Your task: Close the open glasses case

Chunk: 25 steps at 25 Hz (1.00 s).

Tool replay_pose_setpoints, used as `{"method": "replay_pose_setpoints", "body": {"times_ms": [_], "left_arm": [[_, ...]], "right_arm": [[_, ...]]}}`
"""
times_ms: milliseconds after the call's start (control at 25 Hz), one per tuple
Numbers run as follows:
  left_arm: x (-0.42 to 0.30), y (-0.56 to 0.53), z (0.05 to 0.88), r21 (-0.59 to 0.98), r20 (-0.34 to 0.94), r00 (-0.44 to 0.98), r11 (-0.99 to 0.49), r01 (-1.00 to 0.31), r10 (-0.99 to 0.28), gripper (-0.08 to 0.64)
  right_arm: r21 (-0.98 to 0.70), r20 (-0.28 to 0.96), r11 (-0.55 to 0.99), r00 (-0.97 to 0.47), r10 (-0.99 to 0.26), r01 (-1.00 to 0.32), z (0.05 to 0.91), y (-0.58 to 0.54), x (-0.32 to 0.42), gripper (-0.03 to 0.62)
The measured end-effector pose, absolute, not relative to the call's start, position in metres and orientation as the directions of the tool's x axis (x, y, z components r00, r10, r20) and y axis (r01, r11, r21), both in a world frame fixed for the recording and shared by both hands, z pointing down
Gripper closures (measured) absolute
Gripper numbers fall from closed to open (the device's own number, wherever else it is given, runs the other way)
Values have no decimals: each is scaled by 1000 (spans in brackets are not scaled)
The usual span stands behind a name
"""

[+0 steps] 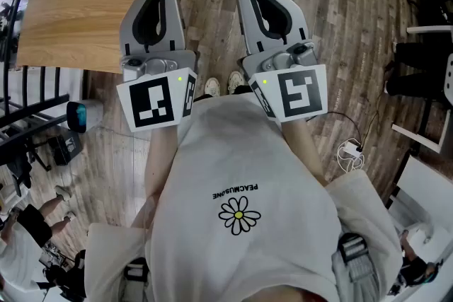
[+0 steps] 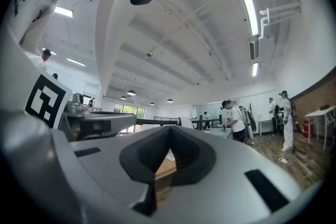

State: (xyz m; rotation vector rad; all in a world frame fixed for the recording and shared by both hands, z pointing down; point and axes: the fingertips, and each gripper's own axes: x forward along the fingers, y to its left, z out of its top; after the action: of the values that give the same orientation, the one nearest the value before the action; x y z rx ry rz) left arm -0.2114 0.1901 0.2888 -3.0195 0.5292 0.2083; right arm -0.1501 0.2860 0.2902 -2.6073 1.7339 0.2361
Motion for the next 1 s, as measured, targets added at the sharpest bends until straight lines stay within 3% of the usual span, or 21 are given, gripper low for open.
{"method": "replay_pose_setpoints", "body": {"times_ms": [360,600,1000], "left_arm": [[-206,187,292,-46,-133,933,-938,-344,-335,543],[-193,198,298,-25,-130,932,-939,-344,-338,543],[-174,202,303,-45,-112,932,-935,-351,-344,543]], "right_arm": [[60,-121,-388,379,-917,-920,293,284,-145,588],[-72,-112,-339,345,-932,-938,306,296,-134,588],[-36,-92,-342,344,-935,-939,310,295,-114,588]]}}
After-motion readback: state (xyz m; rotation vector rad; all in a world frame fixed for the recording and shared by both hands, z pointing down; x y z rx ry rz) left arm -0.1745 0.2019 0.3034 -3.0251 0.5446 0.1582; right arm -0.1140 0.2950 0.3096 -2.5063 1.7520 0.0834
